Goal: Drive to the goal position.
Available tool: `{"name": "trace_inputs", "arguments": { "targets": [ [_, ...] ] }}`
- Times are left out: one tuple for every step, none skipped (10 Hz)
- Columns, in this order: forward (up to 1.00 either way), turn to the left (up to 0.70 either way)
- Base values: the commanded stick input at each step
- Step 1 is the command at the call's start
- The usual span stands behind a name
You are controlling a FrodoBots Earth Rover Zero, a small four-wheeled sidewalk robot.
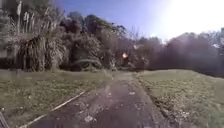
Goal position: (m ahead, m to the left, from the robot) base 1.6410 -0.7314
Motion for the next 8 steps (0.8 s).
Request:
{"name": "trace_inputs", "arguments": {
  "targets": [
    [-0.85,0.0],
    [-0.36,0.0],
    [0.0,0.08],
    [0.0,0.36],
    [0.0,0.45],
    [0.0,0.43],
    [0.0,0.13],
    [0.0,0.0]
  ]
}}
